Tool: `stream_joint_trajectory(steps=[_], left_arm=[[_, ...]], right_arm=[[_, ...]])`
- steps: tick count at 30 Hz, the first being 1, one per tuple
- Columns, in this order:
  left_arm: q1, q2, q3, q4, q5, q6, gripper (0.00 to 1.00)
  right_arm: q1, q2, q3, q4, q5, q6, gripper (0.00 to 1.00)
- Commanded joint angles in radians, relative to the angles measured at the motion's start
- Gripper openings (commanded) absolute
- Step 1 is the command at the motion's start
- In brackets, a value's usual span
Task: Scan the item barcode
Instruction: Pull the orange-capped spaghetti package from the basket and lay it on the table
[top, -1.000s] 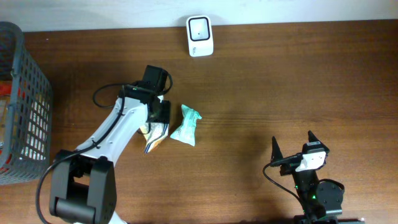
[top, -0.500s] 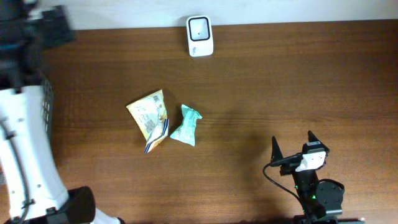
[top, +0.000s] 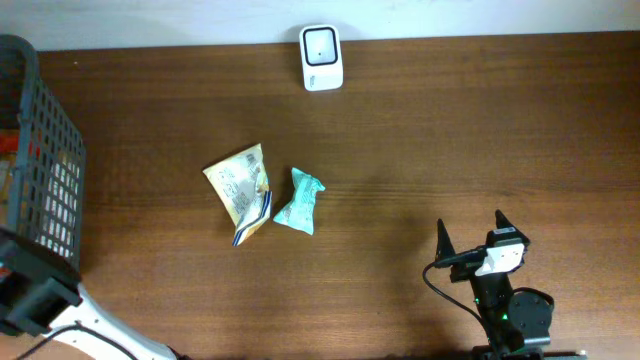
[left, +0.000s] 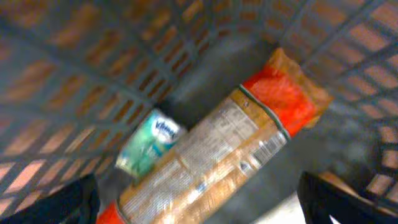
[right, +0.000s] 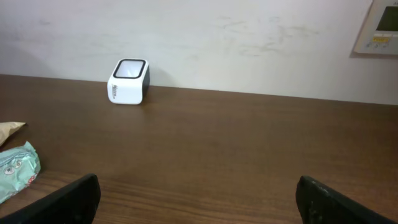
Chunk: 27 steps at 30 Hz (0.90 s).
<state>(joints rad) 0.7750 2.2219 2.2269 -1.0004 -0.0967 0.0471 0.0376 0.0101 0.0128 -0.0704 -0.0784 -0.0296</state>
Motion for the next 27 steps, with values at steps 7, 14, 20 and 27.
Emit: stream_joint_trajectory(steps=[7,14,20,27], left_arm=[[0.0,0.291,-0.008,0.125,0.143,0.352,1.0],[-0.002,0.365,-0.011,0.092,0.143,0.32,0.0],[-0.002,0.195,0.052,0.09,0.187,0.321,0.0],[-0.002,-0.262,0.087,0.118,0.187,0.288,0.0]], right_arm=[[0.007,-0.006,-0.007,-0.002,0.005,0.008,0.99],[0.007,-0.006,-0.007,-0.002,0.005,0.008,0.99],[0.007,-0.006,-0.007,-0.002,0.005,0.008,0.99],[0.007,-0.006,-0.007,-0.002,0.005,0.008,0.99]])
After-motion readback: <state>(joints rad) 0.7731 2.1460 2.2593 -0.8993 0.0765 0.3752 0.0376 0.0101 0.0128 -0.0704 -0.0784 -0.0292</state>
